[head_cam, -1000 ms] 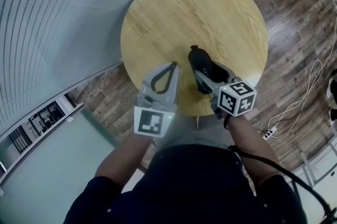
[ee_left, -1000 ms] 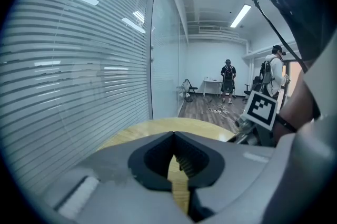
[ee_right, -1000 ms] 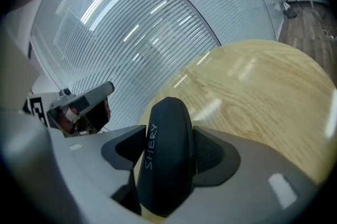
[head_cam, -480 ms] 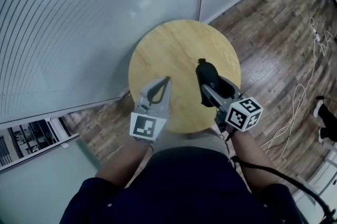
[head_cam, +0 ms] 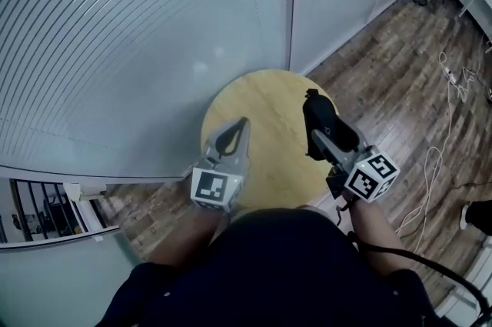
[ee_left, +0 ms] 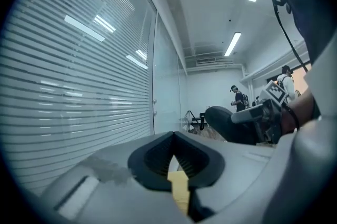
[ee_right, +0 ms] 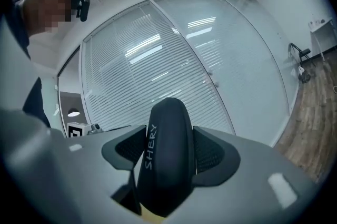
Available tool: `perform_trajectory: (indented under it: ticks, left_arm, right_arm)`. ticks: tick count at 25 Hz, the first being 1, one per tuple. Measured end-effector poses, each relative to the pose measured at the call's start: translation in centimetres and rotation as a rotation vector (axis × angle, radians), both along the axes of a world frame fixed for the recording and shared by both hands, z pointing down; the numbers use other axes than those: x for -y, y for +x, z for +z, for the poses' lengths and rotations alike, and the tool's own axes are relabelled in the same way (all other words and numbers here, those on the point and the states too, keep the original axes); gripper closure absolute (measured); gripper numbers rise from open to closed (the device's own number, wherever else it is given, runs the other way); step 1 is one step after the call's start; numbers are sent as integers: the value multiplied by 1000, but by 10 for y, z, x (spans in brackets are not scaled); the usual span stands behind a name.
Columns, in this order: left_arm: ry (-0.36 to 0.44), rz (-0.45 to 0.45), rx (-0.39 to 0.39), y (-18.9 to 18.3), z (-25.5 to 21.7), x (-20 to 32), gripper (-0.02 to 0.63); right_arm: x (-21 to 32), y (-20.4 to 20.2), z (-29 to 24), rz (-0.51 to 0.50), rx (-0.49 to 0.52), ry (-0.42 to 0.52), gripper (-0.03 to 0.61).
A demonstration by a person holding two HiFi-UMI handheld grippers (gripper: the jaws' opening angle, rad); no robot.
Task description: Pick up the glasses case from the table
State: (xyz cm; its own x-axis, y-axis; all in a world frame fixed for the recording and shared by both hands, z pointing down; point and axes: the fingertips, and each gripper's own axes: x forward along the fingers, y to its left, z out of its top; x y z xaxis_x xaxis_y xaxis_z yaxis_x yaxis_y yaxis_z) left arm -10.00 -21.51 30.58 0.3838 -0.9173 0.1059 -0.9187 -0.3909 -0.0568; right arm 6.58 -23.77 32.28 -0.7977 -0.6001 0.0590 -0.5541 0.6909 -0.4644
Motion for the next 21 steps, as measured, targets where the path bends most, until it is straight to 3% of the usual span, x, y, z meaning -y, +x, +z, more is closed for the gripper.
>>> perform_trajectory:
  ticks: [5, 21]
  left_arm:
    - [37, 38, 50, -2, -7, -1, 609]
    - [43, 57, 38, 3, -15, 5, 609]
  right_arm:
    - [-5, 3, -17, 19, -1, 36, 293]
    - [-5, 8, -19, 35, 8, 50, 293]
